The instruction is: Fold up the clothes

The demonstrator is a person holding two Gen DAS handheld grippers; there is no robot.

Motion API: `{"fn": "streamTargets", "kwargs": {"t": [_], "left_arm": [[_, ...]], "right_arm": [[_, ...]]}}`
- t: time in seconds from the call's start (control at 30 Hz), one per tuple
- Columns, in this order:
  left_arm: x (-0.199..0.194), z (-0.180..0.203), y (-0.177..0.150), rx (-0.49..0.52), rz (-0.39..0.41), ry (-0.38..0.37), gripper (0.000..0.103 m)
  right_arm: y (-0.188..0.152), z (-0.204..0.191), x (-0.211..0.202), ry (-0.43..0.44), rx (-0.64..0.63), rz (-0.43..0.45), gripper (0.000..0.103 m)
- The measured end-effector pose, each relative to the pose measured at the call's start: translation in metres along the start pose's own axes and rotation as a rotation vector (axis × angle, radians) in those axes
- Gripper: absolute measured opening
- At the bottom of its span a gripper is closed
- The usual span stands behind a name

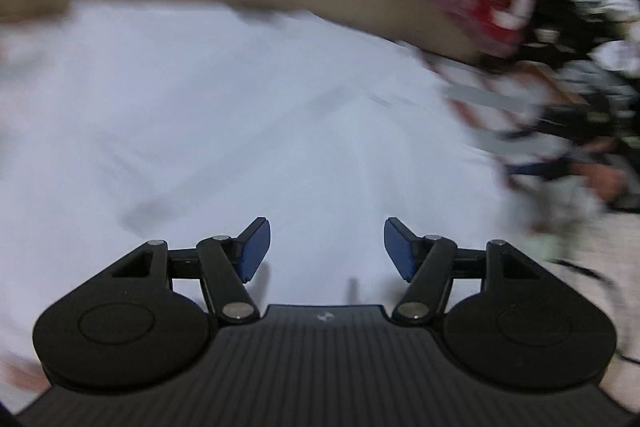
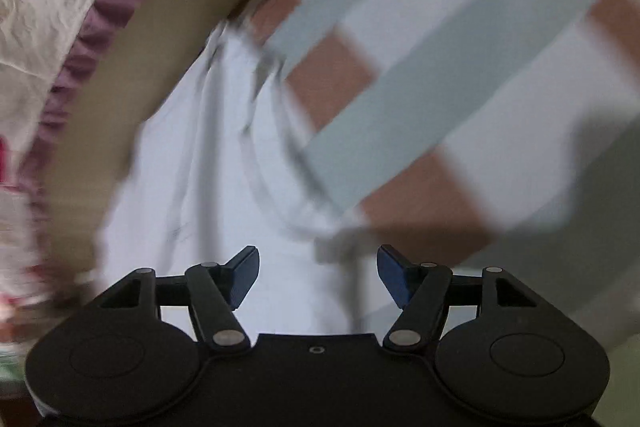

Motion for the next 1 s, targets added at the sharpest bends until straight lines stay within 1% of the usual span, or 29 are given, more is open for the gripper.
{"fn": "streamTargets", "kwargs": {"t": [0.03, 0.07, 0.17, 0.2, 0.23, 0.27, 0.3, 0.33, 0.37, 0.47, 0.57, 0.67, 0.7, 0.77, 0.8, 0.83, 0.87, 0.9, 1.0], "left_arm": [[0.009, 0.006, -0.007, -0.021, -0.026, -0.023, 0.063], [0.017, 0.011, -0.012, -0.037, -0.050, -0.030, 0.063], [0.036, 0.026, -0.021, -0.045, -0.108, -0.063, 0.063], [0.041, 0.028, -0.025, -0.050, -0.122, -0.075, 0.063], [0.046, 0.029, -0.028, -0.056, -0.138, -0.080, 0.063], [0.050, 0.028, -0.031, -0.062, -0.155, -0.074, 0.063], [0.053, 0.029, -0.035, -0.068, -0.171, -0.066, 0.063], [0.054, 0.031, -0.039, -0.074, -0.179, -0.068, 0.062], [0.054, 0.035, -0.043, -0.082, -0.182, -0.080, 0.063], [0.053, 0.040, -0.053, -0.104, -0.213, -0.115, 0.063], [0.057, 0.048, -0.065, -0.108, -0.275, -0.143, 0.063], [0.048, 0.055, -0.071, -0.060, -0.300, -0.114, 0.063], [0.041, 0.056, -0.071, -0.048, -0.295, -0.099, 0.063], [0.019, 0.053, -0.065, -0.017, -0.250, -0.058, 0.063], [0.006, 0.050, -0.060, -0.008, -0.224, -0.028, 0.063], [-0.008, 0.045, -0.054, -0.004, -0.200, 0.008, 0.065], [-0.020, 0.037, -0.050, -0.006, -0.179, 0.060, 0.065], [-0.032, 0.028, -0.046, -0.012, -0.160, 0.127, 0.065], [-0.063, -0.002, -0.038, -0.038, -0.105, 0.327, 0.065]], "right_arm": [[-0.002, 0.000, 0.007, -0.033, -0.003, -0.016, 0.070], [-0.003, -0.003, 0.011, -0.087, -0.041, -0.008, 0.071], [-0.012, -0.024, 0.027, -0.139, -0.196, -0.043, 0.071], [-0.017, -0.029, 0.034, -0.140, -0.241, -0.063, 0.069], [-0.022, -0.036, 0.038, -0.143, -0.300, -0.064, 0.041], [-0.028, -0.045, 0.041, -0.150, -0.390, -0.071, 0.013], [-0.032, -0.052, 0.042, -0.167, -0.476, -0.069, 0.006], [-0.035, -0.059, 0.035, -0.194, -0.547, -0.030, 0.005], [-0.039, -0.068, 0.025, -0.239, -0.626, 0.023, 0.005], [-0.038, -0.063, 0.025, -0.345, -0.684, 0.016, 0.004], [-0.036, -0.057, 0.024, -0.449, -0.736, 0.005, 0.003], [-0.029, -0.044, 0.042, -0.483, -0.696, -0.065, 0.005], [-0.028, -0.041, 0.041, -0.484, -0.675, -0.065, 0.007], [-0.027, -0.038, 0.039, -0.479, -0.636, -0.055, 0.010], [-0.025, -0.037, 0.037, -0.483, -0.624, -0.040, 0.027], [-0.022, -0.035, 0.033, -0.517, -0.607, 0.000, 0.052], [-0.019, -0.034, 0.028, -0.543, -0.594, 0.037, 0.059], [-0.016, -0.033, 0.022, -0.567, -0.581, 0.074, 0.062], [-0.016, -0.050, 0.005, -0.487, -0.585, 0.172, 0.062]]}}
Point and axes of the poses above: each gripper's, at about its wrist camera, not at the fingertips, and x roughly the way its jaws point, z to its right, y to its top, the point moved 6 cm from there along x, roughly the way its jaws point, and after that the axes turned 2 degrees about -y, right-handed, at the moved point
